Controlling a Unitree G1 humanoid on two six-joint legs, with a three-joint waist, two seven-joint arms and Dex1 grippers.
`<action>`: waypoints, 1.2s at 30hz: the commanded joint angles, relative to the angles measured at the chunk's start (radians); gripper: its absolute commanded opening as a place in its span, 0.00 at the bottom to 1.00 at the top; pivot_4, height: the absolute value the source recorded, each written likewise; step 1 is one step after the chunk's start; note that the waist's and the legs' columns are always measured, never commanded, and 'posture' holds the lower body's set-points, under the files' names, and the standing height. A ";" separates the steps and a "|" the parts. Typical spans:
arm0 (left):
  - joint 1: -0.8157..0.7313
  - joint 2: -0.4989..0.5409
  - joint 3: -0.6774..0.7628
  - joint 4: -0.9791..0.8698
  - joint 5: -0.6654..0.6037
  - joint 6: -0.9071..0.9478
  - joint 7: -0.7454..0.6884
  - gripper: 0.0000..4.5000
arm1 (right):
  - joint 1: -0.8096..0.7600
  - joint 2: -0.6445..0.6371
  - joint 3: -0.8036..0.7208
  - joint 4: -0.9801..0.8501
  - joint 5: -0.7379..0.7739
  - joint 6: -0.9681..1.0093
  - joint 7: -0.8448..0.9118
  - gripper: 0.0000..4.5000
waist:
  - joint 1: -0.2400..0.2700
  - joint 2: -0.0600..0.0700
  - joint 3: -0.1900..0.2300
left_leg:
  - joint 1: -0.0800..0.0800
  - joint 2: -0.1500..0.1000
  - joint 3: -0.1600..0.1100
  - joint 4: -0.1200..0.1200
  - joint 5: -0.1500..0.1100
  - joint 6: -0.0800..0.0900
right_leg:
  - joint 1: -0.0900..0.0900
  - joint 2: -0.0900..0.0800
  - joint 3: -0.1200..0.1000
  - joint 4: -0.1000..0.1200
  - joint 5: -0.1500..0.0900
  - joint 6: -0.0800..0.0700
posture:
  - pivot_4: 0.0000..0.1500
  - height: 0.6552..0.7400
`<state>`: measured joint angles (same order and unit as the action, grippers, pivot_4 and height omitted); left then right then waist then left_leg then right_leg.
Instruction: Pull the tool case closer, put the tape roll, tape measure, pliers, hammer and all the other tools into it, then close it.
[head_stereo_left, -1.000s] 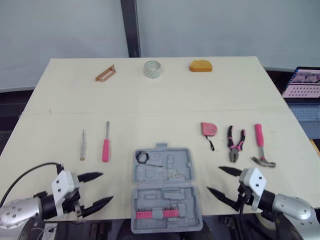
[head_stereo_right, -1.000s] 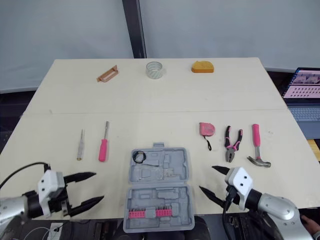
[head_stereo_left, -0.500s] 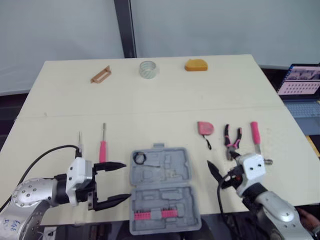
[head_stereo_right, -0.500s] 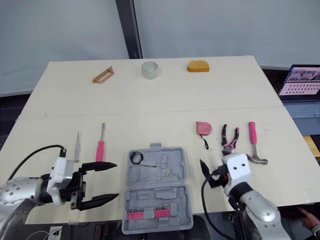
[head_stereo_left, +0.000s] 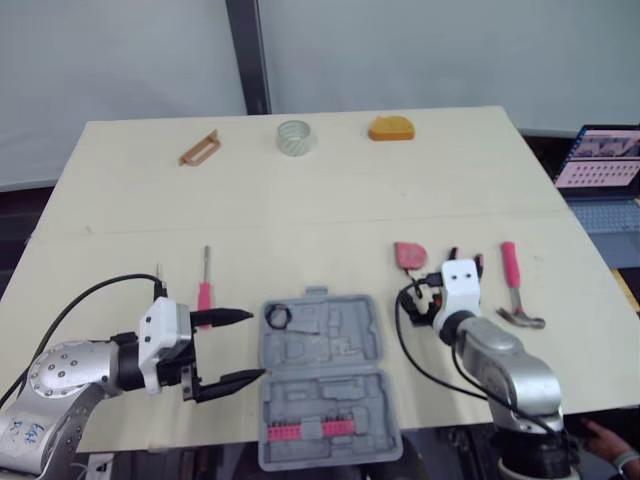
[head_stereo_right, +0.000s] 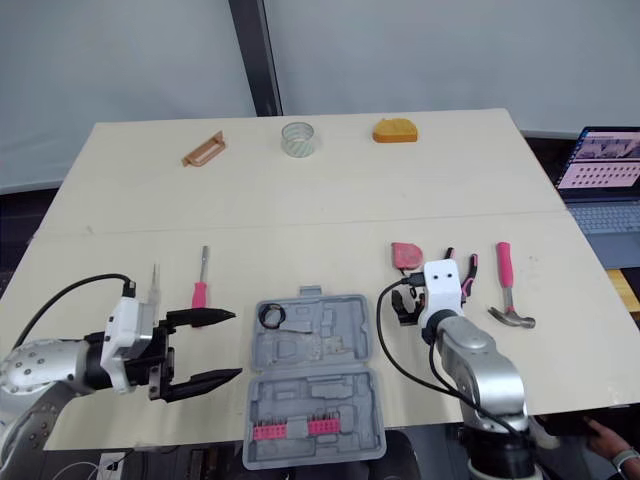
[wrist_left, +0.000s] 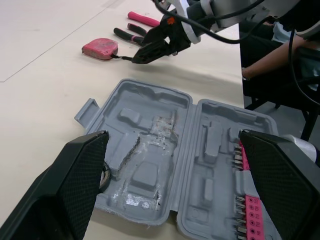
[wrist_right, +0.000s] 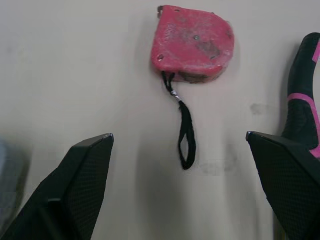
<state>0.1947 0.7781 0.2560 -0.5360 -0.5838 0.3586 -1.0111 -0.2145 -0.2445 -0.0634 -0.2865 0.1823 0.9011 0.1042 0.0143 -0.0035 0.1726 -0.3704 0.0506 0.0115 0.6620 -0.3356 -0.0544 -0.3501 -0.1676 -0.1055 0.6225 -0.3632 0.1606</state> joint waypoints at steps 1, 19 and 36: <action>0.008 0.007 0.010 -0.035 0.001 -0.004 0.014 0.99 | -0.054 0.005 0.000 0.093 -0.015 -0.064 0.010 1.00 | -0.003 0.000 0.000 | 0.000 0.000 0.000 0.000 0.000 0.000 | 0.000 0.000 0.000 0.000 0.000 0.000 | 1.00 0.94; 0.106 0.003 0.055 -0.070 0.021 -0.045 0.041 1.00 | -0.201 0.041 0.010 0.366 -0.010 -0.165 0.029 0.95 | -0.033 0.000 0.000 | -0.001 0.001 0.002 -0.001 0.000 0.000 | -0.003 0.000 0.000 0.002 0.000 0.000 | 1.00 0.94; 0.128 -0.014 0.052 -0.036 0.044 -0.086 0.034 1.00 | -0.167 0.063 0.037 0.299 -0.016 -0.115 0.038 0.01 | -0.042 0.000 0.000 | 0.000 0.001 0.002 -0.004 0.000 0.000 | -0.006 0.000 0.000 0.002 0.000 0.000 | 1.00 0.94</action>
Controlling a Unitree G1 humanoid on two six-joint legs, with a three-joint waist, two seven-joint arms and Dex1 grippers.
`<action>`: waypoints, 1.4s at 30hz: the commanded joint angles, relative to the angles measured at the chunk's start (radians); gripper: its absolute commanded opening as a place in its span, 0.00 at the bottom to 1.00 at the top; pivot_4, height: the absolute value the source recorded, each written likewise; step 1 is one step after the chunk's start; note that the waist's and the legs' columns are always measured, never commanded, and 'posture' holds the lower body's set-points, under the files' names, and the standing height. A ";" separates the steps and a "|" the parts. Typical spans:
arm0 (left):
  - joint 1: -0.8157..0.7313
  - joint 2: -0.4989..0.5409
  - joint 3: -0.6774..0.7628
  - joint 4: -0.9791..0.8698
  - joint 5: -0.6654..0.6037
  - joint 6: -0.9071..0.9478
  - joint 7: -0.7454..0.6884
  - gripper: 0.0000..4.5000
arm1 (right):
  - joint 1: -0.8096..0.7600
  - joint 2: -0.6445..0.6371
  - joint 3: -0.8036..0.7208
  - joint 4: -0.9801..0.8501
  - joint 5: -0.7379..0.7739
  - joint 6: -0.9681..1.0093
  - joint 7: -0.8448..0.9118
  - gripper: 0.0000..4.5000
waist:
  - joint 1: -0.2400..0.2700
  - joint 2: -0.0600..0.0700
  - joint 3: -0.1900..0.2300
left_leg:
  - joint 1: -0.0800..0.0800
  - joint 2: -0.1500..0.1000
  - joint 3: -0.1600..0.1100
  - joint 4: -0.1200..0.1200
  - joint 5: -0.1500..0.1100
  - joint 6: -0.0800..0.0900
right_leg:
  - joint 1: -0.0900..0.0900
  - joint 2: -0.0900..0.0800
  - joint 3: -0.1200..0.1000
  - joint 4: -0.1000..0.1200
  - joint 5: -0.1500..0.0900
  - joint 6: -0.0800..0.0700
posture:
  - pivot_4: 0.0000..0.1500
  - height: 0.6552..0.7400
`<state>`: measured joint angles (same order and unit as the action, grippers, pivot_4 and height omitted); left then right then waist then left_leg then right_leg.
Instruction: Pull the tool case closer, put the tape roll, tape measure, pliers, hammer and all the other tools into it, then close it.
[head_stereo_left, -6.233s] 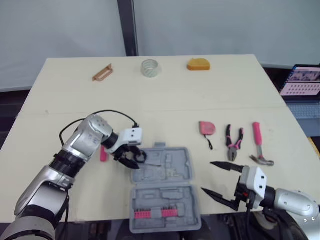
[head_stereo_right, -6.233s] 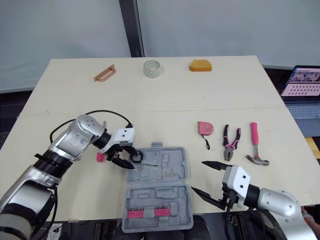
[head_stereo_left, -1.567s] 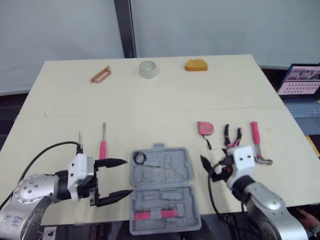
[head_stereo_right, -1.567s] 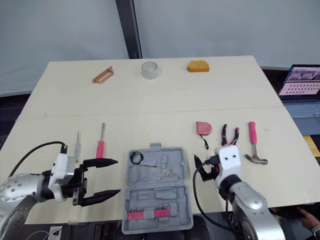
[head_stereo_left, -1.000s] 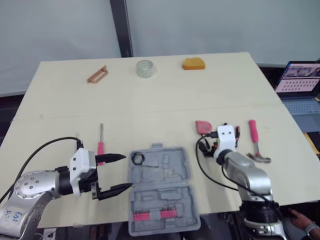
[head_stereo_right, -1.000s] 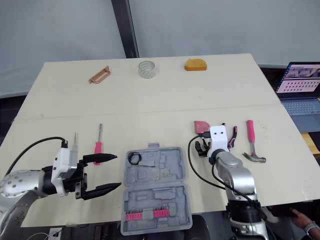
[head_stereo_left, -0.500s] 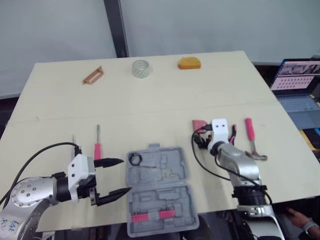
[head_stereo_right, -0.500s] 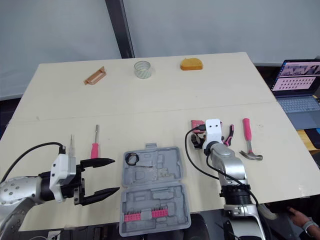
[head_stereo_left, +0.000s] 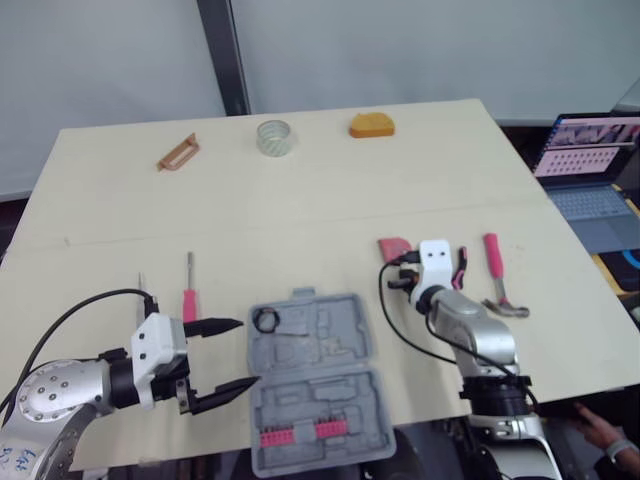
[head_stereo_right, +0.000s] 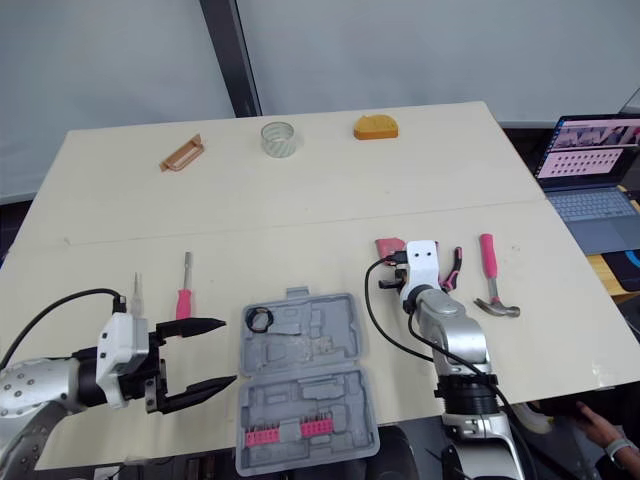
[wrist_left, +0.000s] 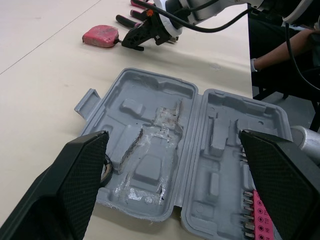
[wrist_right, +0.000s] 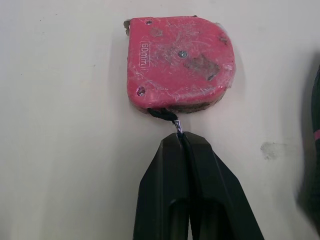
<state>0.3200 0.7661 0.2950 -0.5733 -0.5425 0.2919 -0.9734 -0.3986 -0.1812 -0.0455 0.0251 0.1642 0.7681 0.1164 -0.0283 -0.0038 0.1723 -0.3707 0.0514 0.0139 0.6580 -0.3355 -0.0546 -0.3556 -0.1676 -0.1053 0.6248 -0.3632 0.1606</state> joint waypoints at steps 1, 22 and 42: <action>0.002 -0.002 0.012 0.002 0.003 -0.021 -0.005 1.00 | 0.023 -0.004 0.022 -0.021 0.002 0.021 0.027 0.01 | 0.000 0.000 0.000 | 0.000 0.000 0.000 0.000 0.000 0.000 | 0.000 0.000 0.000 0.000 0.000 0.000 | 1.00 0.94; 0.030 0.013 -0.028 0.106 0.011 -0.124 -0.177 1.00 | 0.506 -0.107 0.015 -0.779 0.127 0.486 0.069 0.01 | 0.029 0.000 0.000 | 0.000 0.000 0.001 0.000 0.000 0.000 | 0.000 0.000 0.001 -0.001 0.000 0.000 | 1.00 0.94; 0.059 0.028 -0.045 0.141 0.028 -0.203 -0.264 1.00 | 0.667 -0.098 -0.047 -1.022 0.248 0.745 0.101 0.01 | 0.029 0.000 0.000 | 0.000 0.000 0.002 0.000 0.000 0.000 | -0.001 0.000 0.002 -0.002 0.000 0.000 | 1.00 0.94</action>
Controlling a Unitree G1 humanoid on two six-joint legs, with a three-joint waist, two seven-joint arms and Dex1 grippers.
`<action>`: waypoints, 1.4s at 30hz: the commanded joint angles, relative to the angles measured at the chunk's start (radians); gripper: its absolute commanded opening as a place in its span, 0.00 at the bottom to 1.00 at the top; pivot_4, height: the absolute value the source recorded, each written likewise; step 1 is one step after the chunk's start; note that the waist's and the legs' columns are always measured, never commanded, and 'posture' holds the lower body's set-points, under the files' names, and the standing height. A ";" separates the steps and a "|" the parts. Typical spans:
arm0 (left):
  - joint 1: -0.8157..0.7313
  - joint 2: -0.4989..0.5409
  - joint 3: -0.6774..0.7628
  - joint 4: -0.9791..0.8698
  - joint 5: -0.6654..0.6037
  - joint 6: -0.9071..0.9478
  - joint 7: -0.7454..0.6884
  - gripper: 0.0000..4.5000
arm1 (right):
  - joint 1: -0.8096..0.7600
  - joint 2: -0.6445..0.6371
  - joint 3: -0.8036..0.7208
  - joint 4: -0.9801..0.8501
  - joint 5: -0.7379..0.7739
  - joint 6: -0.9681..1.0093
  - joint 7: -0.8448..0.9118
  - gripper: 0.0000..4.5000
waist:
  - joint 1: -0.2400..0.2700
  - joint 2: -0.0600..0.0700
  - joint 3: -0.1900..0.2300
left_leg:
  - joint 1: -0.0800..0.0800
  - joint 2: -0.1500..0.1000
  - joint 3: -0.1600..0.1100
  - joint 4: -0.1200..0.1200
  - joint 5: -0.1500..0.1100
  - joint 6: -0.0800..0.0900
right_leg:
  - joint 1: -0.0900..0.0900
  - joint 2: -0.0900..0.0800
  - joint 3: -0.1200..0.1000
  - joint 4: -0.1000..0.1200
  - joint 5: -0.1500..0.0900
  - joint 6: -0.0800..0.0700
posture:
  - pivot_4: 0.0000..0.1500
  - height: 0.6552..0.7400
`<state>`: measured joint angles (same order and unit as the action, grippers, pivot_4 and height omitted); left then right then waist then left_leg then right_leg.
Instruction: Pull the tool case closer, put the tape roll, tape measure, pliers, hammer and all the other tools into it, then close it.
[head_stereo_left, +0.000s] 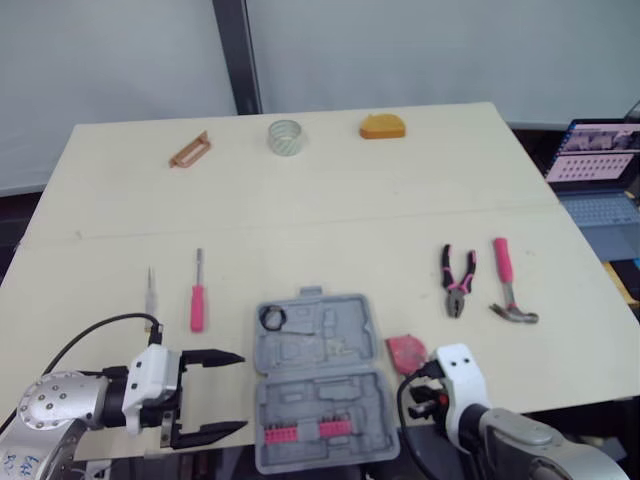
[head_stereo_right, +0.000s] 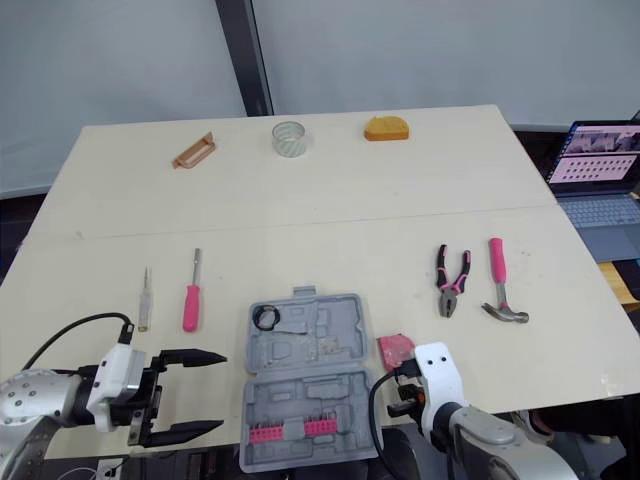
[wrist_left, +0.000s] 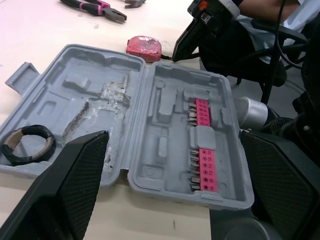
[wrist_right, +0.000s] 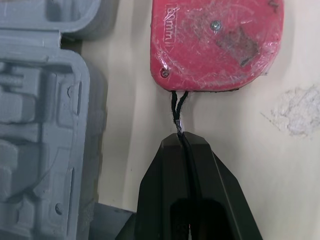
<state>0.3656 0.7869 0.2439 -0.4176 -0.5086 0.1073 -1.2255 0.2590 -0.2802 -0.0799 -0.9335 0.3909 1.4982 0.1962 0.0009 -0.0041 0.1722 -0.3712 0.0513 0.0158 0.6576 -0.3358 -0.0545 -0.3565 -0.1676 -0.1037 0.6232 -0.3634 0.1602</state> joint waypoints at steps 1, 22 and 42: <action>0.015 0.007 0.007 -0.015 -0.007 -0.021 -0.013 1.00 | 0.010 0.001 -0.014 -0.064 0.025 0.019 0.022 0.01 | 0.000 0.000 0.000 | 0.000 0.000 0.000 0.000 0.000 0.000 | 0.000 0.000 0.000 0.000 0.000 0.000 | 1.00 0.94; -0.003 -0.017 -0.023 -0.006 0.003 -0.056 0.016 1.00 | 0.011 0.034 -0.072 -0.081 0.033 0.084 0.015 0.01 | 0.000 0.000 0.000 | 0.000 0.000 0.000 0.000 0.000 0.000 | 0.000 0.000 0.000 0.000 0.000 0.000 | 1.00 0.94; -0.023 -0.049 -0.067 0.003 0.025 -0.062 0.061 1.00 | -0.044 -0.097 -0.250 -0.091 0.138 0.116 0.094 0.99 | 0.001 -0.002 -0.001 | 0.000 0.000 0.000 0.000 0.000 0.000 | 0.000 0.000 0.000 0.000 0.000 0.000 | 1.00 0.94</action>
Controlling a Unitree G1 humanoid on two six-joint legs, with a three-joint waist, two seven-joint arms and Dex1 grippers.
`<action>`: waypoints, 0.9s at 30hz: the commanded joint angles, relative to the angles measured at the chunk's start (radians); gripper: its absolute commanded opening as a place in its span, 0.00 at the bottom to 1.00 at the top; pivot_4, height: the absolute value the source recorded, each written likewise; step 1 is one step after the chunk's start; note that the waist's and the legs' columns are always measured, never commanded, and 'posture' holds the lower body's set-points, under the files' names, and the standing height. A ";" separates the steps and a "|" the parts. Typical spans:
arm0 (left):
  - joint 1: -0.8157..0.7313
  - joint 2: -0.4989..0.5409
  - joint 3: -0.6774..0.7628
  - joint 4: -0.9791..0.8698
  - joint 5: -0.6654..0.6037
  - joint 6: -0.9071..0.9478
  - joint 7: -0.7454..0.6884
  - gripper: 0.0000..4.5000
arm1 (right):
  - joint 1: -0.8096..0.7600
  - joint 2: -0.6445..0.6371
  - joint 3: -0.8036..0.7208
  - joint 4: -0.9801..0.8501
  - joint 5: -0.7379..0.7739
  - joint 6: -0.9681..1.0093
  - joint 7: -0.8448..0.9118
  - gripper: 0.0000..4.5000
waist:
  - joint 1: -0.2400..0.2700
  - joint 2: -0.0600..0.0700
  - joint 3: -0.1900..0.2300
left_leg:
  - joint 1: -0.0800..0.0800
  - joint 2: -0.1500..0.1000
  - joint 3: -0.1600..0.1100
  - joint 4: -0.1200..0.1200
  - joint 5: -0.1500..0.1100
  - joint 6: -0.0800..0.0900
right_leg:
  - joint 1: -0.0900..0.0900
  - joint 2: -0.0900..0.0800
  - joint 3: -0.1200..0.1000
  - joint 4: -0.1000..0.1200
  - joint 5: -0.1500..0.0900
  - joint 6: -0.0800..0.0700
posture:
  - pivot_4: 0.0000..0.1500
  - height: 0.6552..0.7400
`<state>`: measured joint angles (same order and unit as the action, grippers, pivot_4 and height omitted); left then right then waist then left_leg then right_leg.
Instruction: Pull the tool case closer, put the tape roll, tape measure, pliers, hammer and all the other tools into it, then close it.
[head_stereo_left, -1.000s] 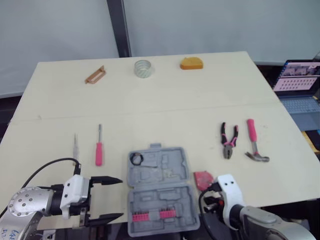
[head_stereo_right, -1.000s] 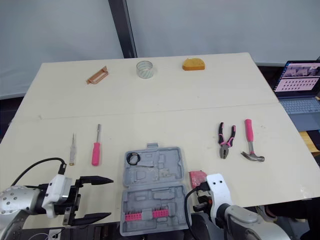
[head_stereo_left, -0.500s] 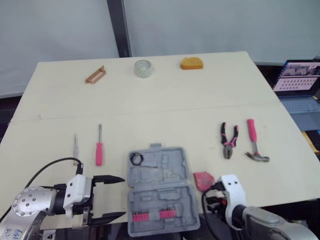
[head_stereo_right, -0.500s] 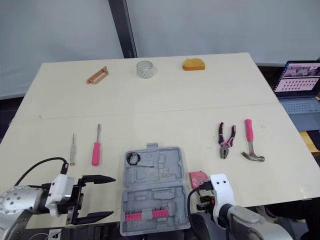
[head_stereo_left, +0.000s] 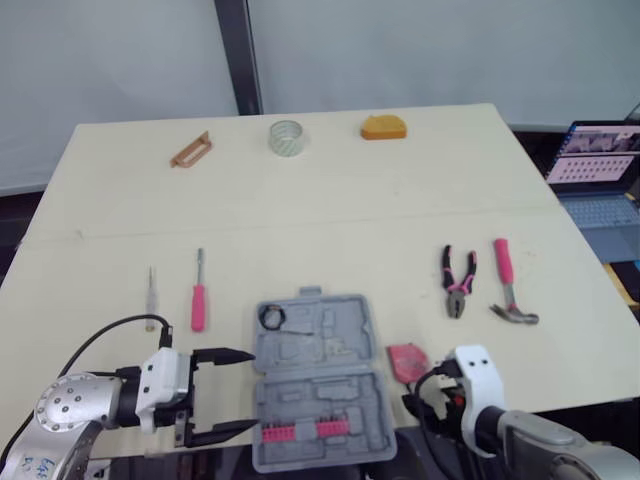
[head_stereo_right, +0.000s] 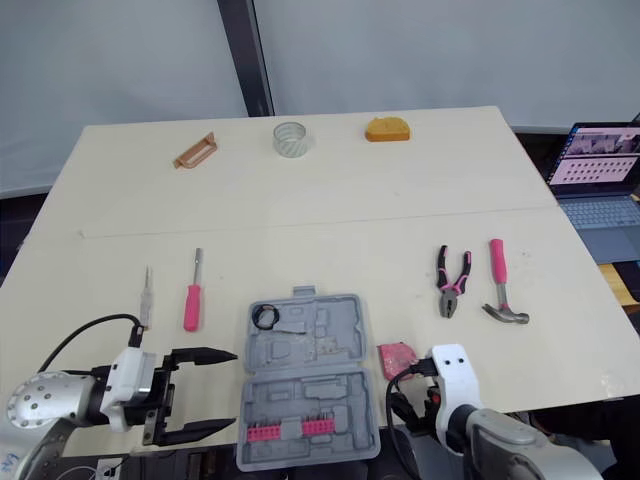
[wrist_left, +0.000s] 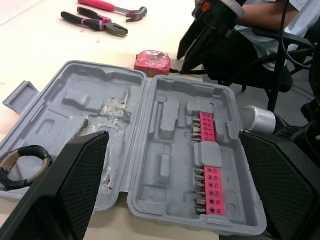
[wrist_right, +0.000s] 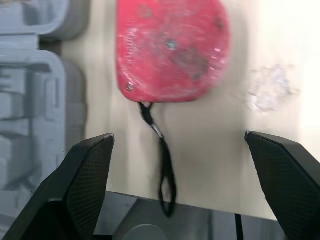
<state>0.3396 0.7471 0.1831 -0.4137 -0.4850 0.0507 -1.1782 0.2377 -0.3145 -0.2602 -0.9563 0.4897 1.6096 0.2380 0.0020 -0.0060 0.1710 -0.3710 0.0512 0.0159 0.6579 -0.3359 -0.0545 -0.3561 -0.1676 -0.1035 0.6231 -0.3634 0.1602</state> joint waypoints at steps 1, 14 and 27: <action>0.001 -0.012 -0.008 -0.001 0.002 -0.002 0.020 1.00 | -0.034 -0.094 -0.086 -0.059 0.053 0.005 0.069 0.99 | 0.000 0.000 0.000 | 0.000 0.000 0.000 0.000 0.000 0.000 | 0.000 0.000 0.000 0.000 0.000 0.000 | 1.00 0.94; -0.017 -0.052 -0.022 -0.019 -0.025 -0.038 0.031 1.00 | -0.063 -0.755 0.158 0.410 -0.141 -1.080 0.830 0.99 | 0.017 -0.003 0.001 | 0.001 0.000 0.001 0.004 -0.001 0.001 | 0.004 0.000 0.000 -0.002 0.001 0.001 | 1.00 0.94; 0.022 -0.108 -0.018 -0.035 0.005 -0.176 0.055 1.00 | -0.295 -0.671 0.444 0.842 -0.416 -1.627 0.943 0.99 | 0.021 -0.002 0.002 | 0.001 0.000 0.000 0.006 -0.001 0.001 | 0.005 0.000 -0.001 -0.003 0.002 0.001 | 1.00 0.94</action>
<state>0.3522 0.6417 0.1582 -0.4188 -0.4794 -0.1045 -1.1301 -0.0503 -0.9889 0.1887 -0.1167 0.0799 0.0146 1.1713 0.0233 -0.0083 0.1726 -0.3697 0.0514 0.0161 0.6640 -0.3366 -0.0531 -0.3507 -0.1676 -0.1048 0.6201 -0.3617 0.1615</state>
